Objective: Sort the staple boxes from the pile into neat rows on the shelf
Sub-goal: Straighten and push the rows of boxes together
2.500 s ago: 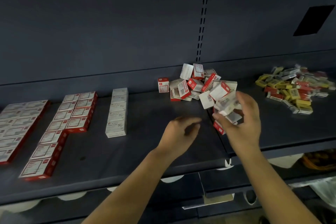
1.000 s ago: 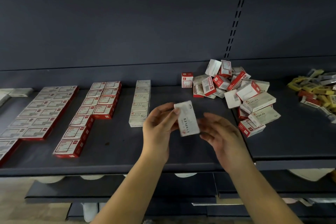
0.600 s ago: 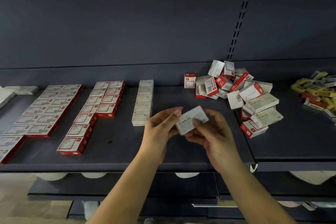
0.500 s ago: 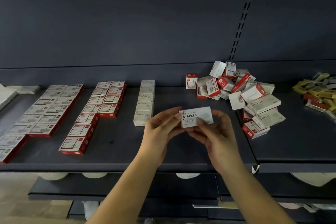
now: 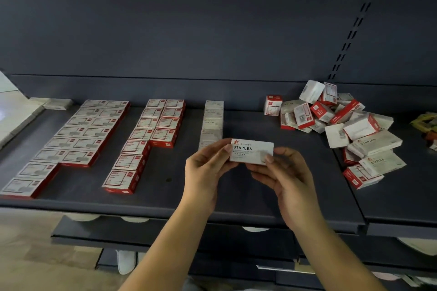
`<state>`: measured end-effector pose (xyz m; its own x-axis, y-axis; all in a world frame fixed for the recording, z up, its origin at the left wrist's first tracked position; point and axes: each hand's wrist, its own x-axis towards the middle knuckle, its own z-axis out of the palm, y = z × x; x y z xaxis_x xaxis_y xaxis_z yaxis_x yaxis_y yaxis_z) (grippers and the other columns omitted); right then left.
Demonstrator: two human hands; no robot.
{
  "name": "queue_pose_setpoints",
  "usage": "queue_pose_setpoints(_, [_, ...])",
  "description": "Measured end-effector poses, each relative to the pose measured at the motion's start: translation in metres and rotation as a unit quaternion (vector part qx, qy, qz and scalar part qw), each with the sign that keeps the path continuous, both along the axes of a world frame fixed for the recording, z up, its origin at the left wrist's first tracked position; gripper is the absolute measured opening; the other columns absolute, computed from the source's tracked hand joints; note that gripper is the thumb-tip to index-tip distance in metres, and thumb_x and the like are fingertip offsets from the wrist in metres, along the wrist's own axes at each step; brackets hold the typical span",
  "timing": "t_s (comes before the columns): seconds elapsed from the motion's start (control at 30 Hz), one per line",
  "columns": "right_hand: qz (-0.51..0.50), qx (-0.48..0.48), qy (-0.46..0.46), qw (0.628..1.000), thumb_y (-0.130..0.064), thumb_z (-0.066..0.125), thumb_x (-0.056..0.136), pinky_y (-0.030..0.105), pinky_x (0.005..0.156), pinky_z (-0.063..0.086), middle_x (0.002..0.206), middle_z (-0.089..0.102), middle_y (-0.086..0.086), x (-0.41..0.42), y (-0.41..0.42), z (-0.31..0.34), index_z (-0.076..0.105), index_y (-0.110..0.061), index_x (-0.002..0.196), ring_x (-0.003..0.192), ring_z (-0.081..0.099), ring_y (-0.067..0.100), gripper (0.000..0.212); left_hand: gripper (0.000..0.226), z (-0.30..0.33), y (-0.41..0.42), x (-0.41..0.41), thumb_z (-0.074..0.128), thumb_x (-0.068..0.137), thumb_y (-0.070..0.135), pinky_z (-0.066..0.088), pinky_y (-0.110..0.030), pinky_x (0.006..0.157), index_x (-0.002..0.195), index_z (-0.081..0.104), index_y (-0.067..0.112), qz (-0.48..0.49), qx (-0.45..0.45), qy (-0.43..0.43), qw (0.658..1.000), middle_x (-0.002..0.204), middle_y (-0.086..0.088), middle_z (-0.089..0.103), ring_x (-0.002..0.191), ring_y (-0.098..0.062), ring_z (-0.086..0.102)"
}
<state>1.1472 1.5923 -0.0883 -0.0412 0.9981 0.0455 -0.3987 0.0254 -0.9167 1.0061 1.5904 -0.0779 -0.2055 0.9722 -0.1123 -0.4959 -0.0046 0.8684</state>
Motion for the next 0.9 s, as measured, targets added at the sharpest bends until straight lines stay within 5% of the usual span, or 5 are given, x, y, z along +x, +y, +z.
queue_pose_setpoints(0.23, [-0.022,0.126,-0.228,0.965,-0.013,0.069,0.079,0.016,0.076,0.051,0.1,0.068,-0.003,-0.064,0.008,0.006,0.059,-0.015,0.108,0.095,0.064,0.009,0.031,0.008,0.002,-0.005,-0.072,0.06,0.083,0.005,0.056,-0.023,0.065,0.086,0.068,0.005,0.047,-0.011,0.013,0.999,0.08,-0.006,0.073,0.079,-0.017,0.07])
queue_pose_setpoints(0.37, [-0.051,0.397,-0.53,0.747,-0.036,0.058,0.081,0.026,0.091,0.045,0.118,0.058,0.004,-0.119,0.02,0.015,0.056,-0.007,0.12,0.108,0.051,0.012,0.048,0.009,0.006,-0.01,-0.131,0.061,0.083,0.004,0.056,-0.024,0.066,0.086,0.068,0.006,0.064,-0.012,0.043,0.997,0.079,-0.004,0.073,0.078,-0.016,0.069])
queue_pose_setpoints(0.43, [-0.031,0.41,-0.568,0.713,-0.042,0.055,0.078,0.033,0.088,0.046,0.115,0.061,0.006,-0.152,0.02,0.021,0.059,-0.005,0.118,0.106,0.049,0.015,0.054,0.008,0.008,-0.015,-0.162,0.063,0.08,0.006,0.056,-0.023,0.064,0.085,0.069,0.007,0.071,-0.012,0.058,0.996,0.08,-0.004,0.073,0.078,-0.016,0.07])
queue_pose_setpoints(0.7, [-0.008,0.416,-0.588,0.694,-0.028,0.069,0.065,0.029,0.085,0.041,0.103,0.067,0.007,-0.26,0.016,0.023,0.064,-0.003,0.112,0.1,0.049,0.013,0.054,0.018,0.004,-0.025,-0.273,0.055,0.086,-0.003,0.055,-0.021,0.061,0.083,0.069,0.008,0.077,0.029,0.115,0.99,0.074,-0.001,0.073,0.072,-0.013,0.069])
queue_pose_setpoints(0.9, [0.009,0.392,-0.571,0.721,-0.027,0.067,0.07,0.035,0.087,0.046,0.107,0.066,0.008,-0.332,0.029,0.015,0.062,-0.001,0.115,0.102,0.053,0.018,0.053,0.021,-0.005,-0.023,-0.368,0.06,0.087,0.0,0.048,-0.01,0.07,0.096,0.071,0.016,0.097,0.079,0.484,0.866,0.09,0.013,0.066,0.078,0.003,0.063])
